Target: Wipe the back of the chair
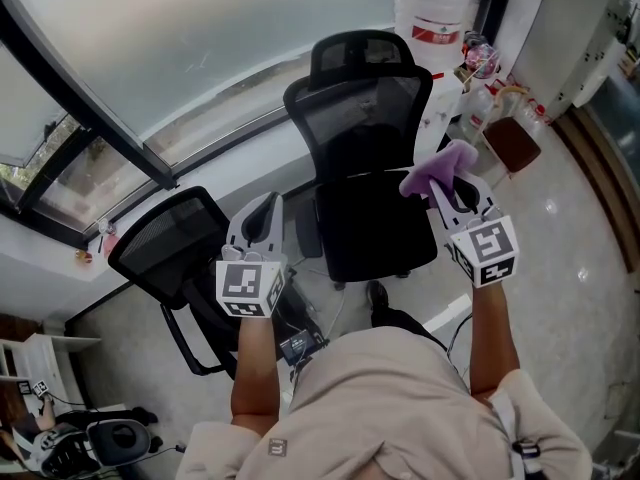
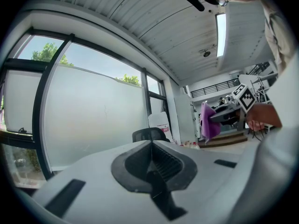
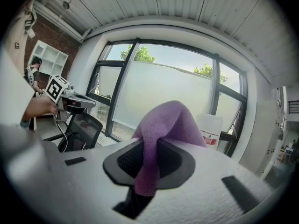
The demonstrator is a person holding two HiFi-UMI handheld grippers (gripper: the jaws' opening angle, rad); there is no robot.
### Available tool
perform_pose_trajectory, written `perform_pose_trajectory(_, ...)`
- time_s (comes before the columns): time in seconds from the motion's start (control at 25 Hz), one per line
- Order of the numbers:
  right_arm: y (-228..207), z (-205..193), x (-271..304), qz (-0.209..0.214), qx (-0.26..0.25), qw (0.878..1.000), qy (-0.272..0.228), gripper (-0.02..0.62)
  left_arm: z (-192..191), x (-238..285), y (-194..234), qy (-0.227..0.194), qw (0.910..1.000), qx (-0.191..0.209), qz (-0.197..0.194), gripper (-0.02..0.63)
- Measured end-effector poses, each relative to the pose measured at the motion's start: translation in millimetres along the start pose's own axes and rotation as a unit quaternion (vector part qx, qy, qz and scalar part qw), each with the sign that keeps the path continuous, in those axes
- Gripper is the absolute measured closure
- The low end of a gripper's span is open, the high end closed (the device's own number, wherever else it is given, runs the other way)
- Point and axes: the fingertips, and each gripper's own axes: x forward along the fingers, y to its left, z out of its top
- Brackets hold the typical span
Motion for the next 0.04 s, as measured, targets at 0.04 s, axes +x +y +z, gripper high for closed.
perform_pose_trajectory(0.04,-1.1,-0.7,-0.6,-0.001,0.000,1.000,0.000,0.551,-0.2,0.5,-1.1,0.000,1.0000,0.000,0.000,0.598)
